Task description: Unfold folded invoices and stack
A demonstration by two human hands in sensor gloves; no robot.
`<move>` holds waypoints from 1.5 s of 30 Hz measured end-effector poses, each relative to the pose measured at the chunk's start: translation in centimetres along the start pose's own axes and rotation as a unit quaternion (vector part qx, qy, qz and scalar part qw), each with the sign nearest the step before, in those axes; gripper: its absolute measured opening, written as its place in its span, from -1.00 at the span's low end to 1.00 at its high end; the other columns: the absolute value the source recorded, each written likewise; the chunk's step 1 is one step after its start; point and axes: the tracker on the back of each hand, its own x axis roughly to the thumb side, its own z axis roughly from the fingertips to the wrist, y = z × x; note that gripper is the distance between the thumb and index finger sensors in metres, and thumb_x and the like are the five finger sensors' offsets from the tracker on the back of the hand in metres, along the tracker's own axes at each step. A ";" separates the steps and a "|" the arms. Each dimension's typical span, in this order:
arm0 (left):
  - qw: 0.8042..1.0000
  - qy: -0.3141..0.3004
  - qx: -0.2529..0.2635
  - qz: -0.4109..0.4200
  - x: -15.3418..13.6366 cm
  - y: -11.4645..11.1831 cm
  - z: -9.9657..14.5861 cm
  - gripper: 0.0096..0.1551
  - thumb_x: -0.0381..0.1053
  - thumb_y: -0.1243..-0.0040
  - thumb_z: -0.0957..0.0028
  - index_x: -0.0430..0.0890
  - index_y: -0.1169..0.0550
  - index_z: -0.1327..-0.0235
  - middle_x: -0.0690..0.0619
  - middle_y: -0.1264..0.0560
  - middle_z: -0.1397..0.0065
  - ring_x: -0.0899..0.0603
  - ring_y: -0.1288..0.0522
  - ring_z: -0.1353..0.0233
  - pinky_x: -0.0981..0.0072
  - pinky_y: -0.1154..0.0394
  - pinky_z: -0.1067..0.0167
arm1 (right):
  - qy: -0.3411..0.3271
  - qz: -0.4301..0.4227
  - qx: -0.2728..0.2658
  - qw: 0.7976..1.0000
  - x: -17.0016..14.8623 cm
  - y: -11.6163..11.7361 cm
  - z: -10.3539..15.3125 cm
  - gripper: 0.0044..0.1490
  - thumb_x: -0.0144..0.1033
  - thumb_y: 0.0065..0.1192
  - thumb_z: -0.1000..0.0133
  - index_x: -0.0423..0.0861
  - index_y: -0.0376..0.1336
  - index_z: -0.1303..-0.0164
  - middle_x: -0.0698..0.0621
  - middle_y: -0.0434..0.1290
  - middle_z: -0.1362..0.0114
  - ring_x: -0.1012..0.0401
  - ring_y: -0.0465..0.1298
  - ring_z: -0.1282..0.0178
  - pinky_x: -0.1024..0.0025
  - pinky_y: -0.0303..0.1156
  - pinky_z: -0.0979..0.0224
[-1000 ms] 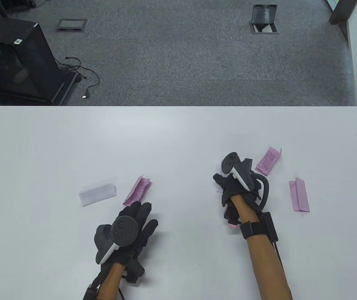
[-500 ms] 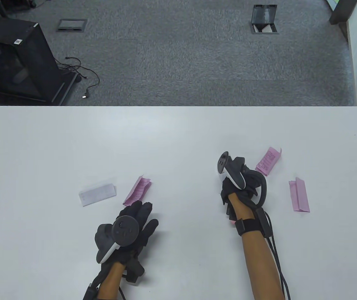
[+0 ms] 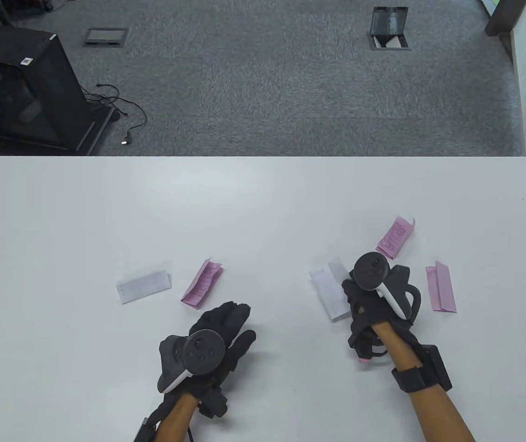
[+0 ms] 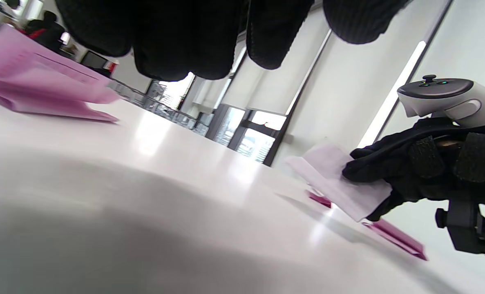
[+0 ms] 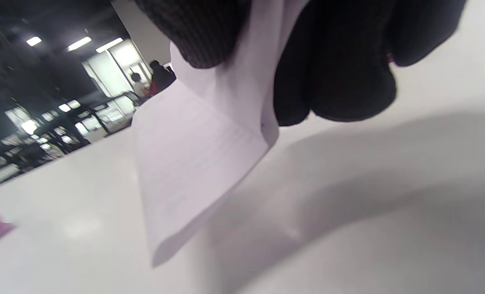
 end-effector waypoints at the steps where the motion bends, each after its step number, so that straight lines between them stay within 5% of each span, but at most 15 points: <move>1: 1.000 -0.015 -0.003 0.008 0.3 -0.3 -0.1 -0.32 0.29 -0.02 -0.13 0.07 -0.39 -0.51 -0.19 -0.40 -0.59 -0.37 -0.39 -0.48 -0.31 -0.32 -0.39 | -0.006 -0.013 -0.003 1.000 -0.2 0.0 0.7 -0.50 -0.14 0.17 -0.08 -0.12 0.37 -0.14 0.02 0.62 0.03 0.03 0.64 0.03 -0.05 0.39 -0.33; 10: 0.989 -0.080 -0.049 0.114 3.7 -3.7 -0.9 -0.36 0.27 -0.03 -0.14 0.03 -0.46 -0.44 -0.17 -0.54 -0.44 -0.31 -0.51 -0.32 -0.21 -0.42 -0.27 | -0.064 -0.089 0.003 0.994 -0.3 1.7 5.8 -0.52 -0.13 0.19 -0.05 -0.09 0.37 -0.10 0.04 0.62 0.06 0.05 0.64 0.05 -0.03 0.39 -0.33; 28: 0.989 -0.002 -0.040 0.145 3.7 -4.8 -0.7 -0.31 0.26 -0.04 -0.15 -0.07 -0.46 -0.45 -0.22 -0.57 -0.38 -0.33 -0.54 -0.23 -0.06 -0.50 -0.12 | -0.144 -0.162 0.036 0.976 2.1 2.8 7.8 -0.53 -0.03 0.25 -0.01 -0.03 0.38 -0.01 0.08 0.60 0.12 0.08 0.62 0.09 -0.03 0.38 -0.34; 39: 0.956 0.025 -0.068 0.286 3.7 -5.9 -0.6 -0.22 0.28 -0.12 -0.12 -0.16 -0.43 -0.48 -0.27 -0.54 -0.44 -0.37 -0.54 -0.28 -0.05 -0.52 -0.11 | -0.173 -0.226 0.073 0.956 2.5 4.0 8.0 -0.53 0.00 0.25 0.01 -0.01 0.38 0.01 0.09 0.60 0.14 0.09 0.62 0.10 -0.03 0.38 -0.34; 45: 0.930 0.039 -0.077 0.357 3.1 -6.4 -0.5 -0.18 0.30 -0.14 -0.11 -0.20 -0.40 -0.48 -0.28 -0.52 -0.45 -0.37 -0.53 -0.30 -0.09 -0.52 -0.14 | -0.180 -0.292 0.122 0.932 2.1 4.6 7.6 -0.40 0.14 0.09 -0.02 -0.04 0.36 -0.05 0.06 0.59 0.07 0.05 0.61 0.03 -0.08 0.34 -0.37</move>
